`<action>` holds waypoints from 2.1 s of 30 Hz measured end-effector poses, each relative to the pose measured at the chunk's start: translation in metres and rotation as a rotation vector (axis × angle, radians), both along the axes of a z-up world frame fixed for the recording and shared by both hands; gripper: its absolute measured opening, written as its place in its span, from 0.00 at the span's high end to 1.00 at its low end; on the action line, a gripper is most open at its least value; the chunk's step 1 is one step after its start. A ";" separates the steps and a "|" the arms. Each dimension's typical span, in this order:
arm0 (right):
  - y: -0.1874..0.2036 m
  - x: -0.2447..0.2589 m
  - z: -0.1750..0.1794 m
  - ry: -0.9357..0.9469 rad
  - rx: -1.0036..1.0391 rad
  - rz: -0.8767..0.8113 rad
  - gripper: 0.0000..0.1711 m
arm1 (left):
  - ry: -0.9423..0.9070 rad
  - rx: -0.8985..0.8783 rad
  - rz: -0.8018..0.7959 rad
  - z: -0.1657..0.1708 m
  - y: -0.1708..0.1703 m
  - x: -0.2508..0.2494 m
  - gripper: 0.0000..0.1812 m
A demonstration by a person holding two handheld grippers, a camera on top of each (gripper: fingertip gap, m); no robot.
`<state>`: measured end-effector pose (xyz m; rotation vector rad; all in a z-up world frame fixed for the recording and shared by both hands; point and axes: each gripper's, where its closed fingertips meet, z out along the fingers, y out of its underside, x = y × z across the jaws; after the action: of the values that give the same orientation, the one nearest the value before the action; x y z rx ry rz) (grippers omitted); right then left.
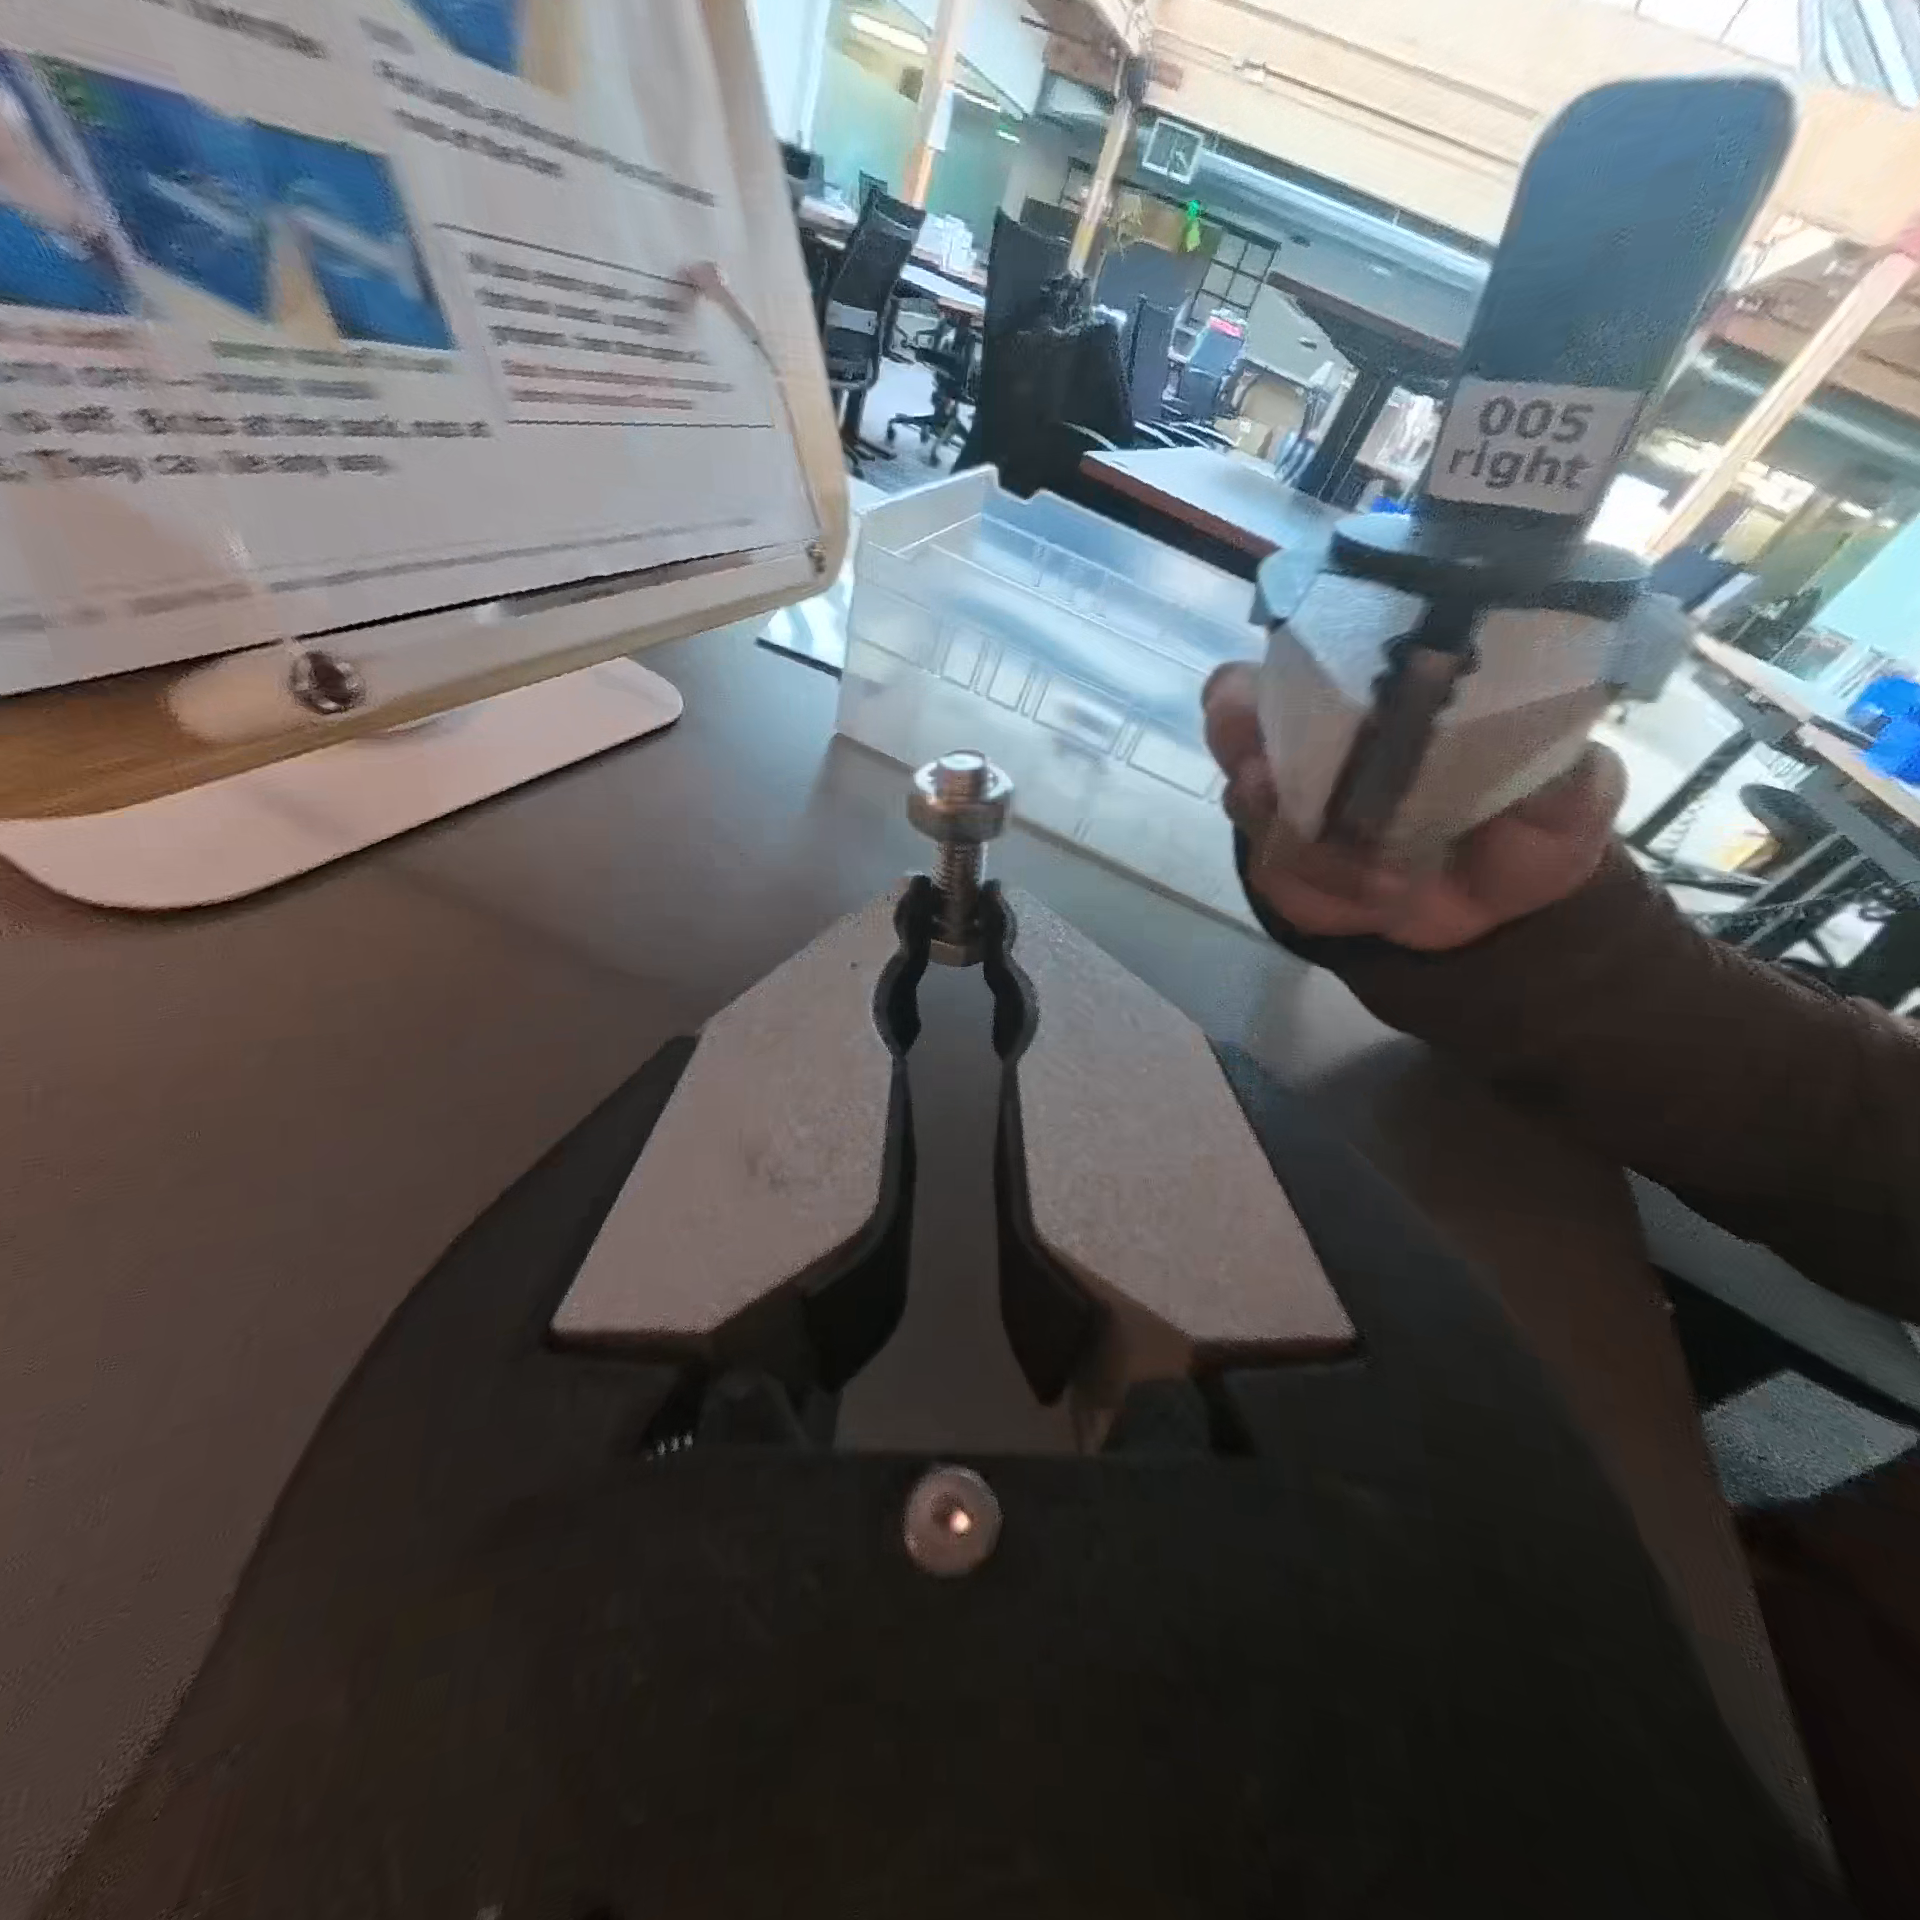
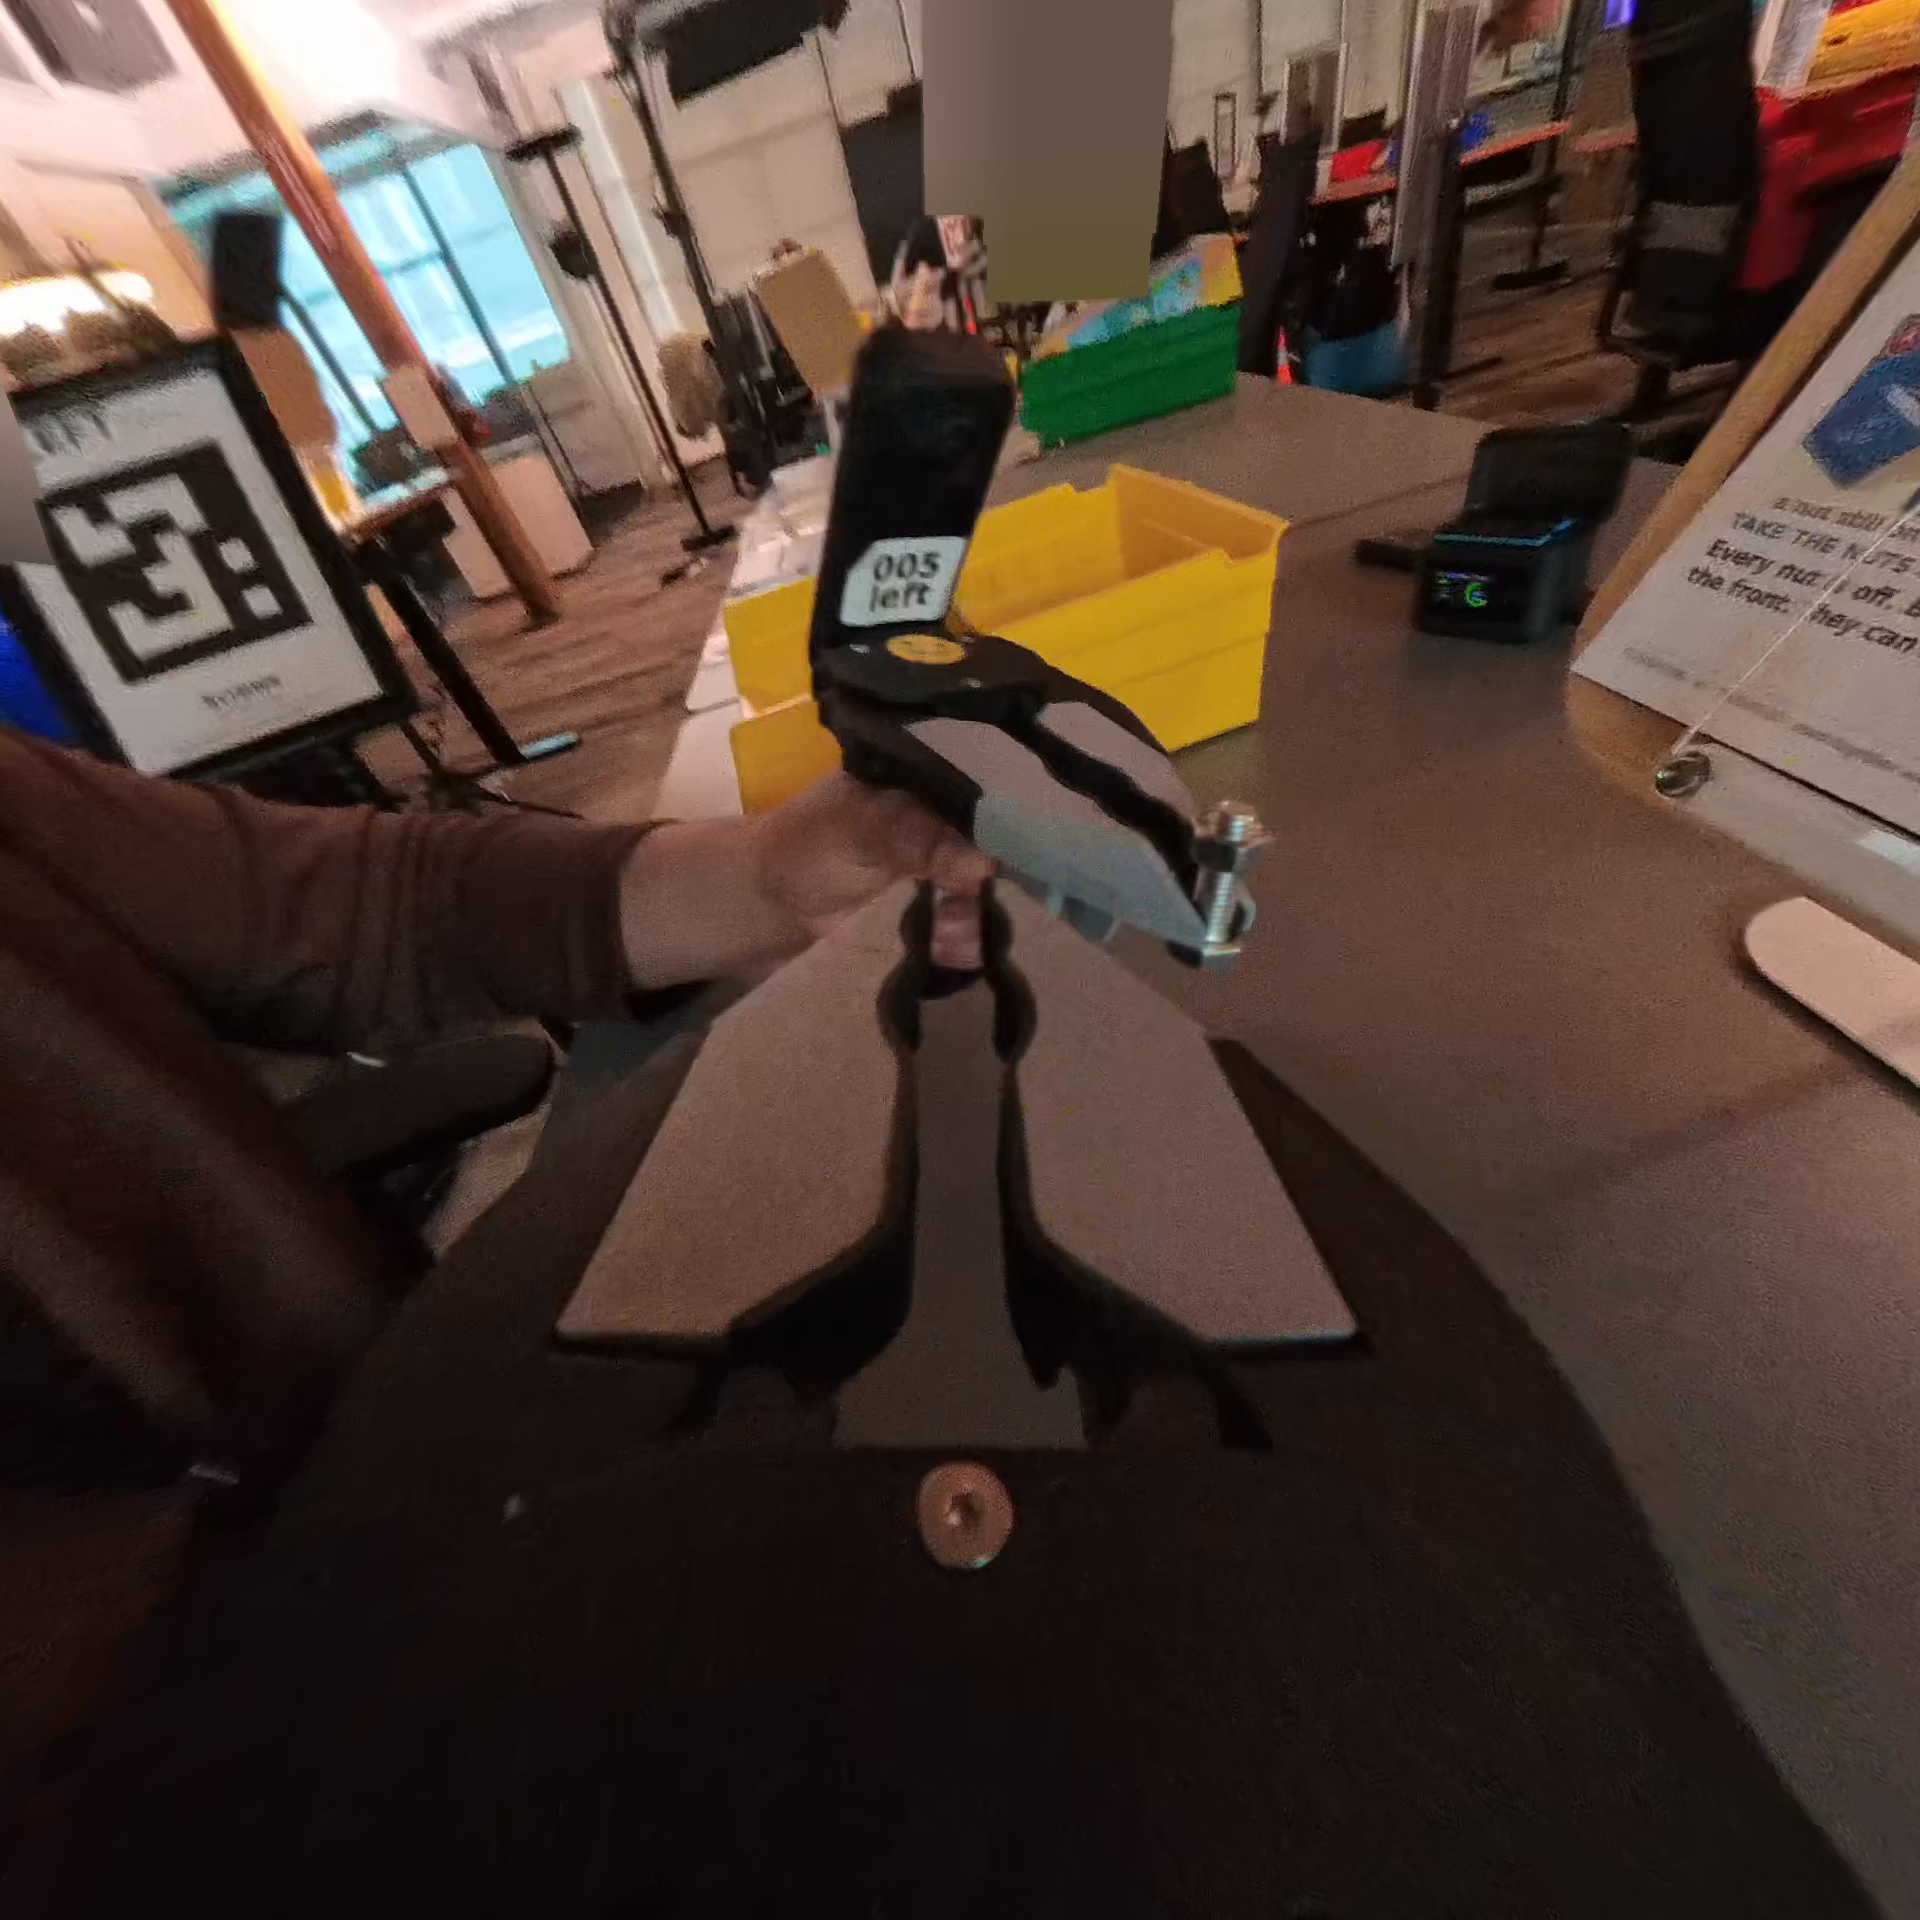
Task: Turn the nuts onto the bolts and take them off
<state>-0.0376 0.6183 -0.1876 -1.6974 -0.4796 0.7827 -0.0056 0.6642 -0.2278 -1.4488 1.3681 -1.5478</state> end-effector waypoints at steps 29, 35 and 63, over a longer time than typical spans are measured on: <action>0.025 0.021 -0.036 -0.124 -0.101 -0.204 0.91 | -0.010 0.147 -0.168 -0.013 -0.045 0.007 0.96; 0.028 0.039 -0.026 -0.251 -0.034 -0.360 0.91 | -0.051 0.128 -0.126 -0.005 -0.036 0.006 0.94; -0.120 0.312 -0.040 -0.622 -0.459 -1.100 0.79 | 0.176 0.359 -0.069 -0.055 -0.029 0.014 1.00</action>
<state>0.2745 0.4986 -0.2271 -2.2411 0.2910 -0.4905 0.0088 0.6350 -0.2826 -1.3463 1.7144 -1.1583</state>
